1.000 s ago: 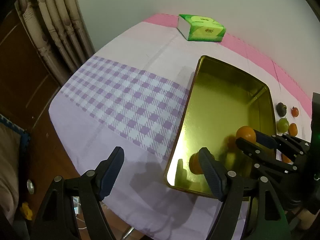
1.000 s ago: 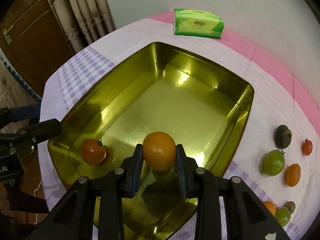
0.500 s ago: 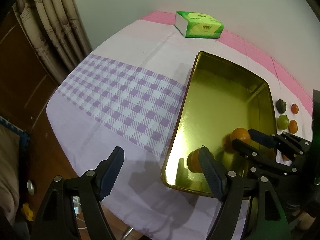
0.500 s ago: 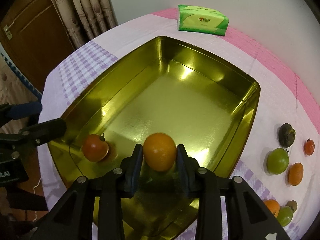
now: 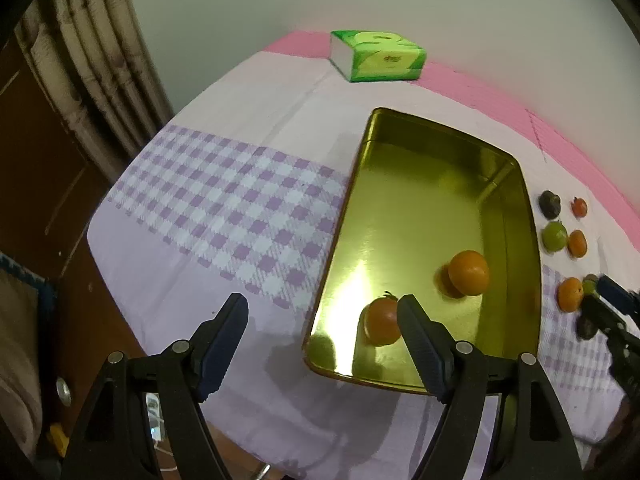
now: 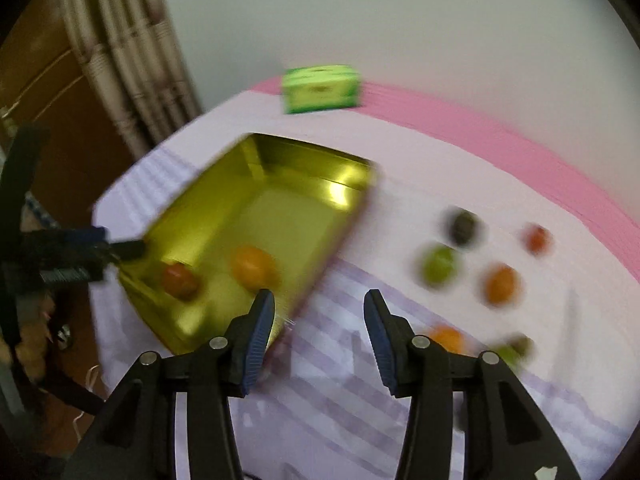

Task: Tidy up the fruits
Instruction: 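Close the right tool on the dark brown round fruit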

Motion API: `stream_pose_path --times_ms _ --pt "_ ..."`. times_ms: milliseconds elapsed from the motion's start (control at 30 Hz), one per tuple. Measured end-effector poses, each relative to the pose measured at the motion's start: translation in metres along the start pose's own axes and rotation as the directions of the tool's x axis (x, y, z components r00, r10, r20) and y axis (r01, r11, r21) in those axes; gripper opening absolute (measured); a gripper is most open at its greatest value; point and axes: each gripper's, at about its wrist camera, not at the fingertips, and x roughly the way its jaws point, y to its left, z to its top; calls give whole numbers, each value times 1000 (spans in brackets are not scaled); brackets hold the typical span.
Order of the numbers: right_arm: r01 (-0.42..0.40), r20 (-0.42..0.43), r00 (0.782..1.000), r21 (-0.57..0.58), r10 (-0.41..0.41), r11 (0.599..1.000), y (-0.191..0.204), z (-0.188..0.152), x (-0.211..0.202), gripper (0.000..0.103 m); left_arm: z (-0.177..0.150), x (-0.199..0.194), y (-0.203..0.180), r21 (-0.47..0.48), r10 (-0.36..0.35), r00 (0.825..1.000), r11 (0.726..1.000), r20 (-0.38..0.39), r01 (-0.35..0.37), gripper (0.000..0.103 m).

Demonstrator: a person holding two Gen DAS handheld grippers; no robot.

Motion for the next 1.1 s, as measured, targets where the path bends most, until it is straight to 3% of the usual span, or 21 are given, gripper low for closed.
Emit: stream_pose_path --times_ms 133,267,600,767,867,933,1100 --pt "95 -44 995 99 -92 990 -53 -37 -12 44 -1 -1 -7 30 -6 1000 1000 5 6 77" --pt "130 -85 989 160 -117 979 -78 -63 -9 44 -2 -1 -13 53 -26 1000 998 1 26 77" --pt "112 -109 990 170 -94 979 -77 -70 21 44 -6 -8 -55 160 -74 997 984 -5 74 77" --pt "126 -99 989 152 -112 980 -75 -70 28 44 -8 -8 -97 253 -106 994 961 -29 110 77" --pt "126 -88 989 137 -115 983 -74 -69 29 33 -9 -10 -125 298 -143 989 943 -36 147 77" --pt "136 -88 988 134 -125 982 -75 -71 27 33 -8 -11 -145 318 -180 983 930 -46 185 77" --pt "184 -103 981 212 -166 960 -105 -83 15 33 -12 -5 -192 367 -246 966 893 -83 259 77"
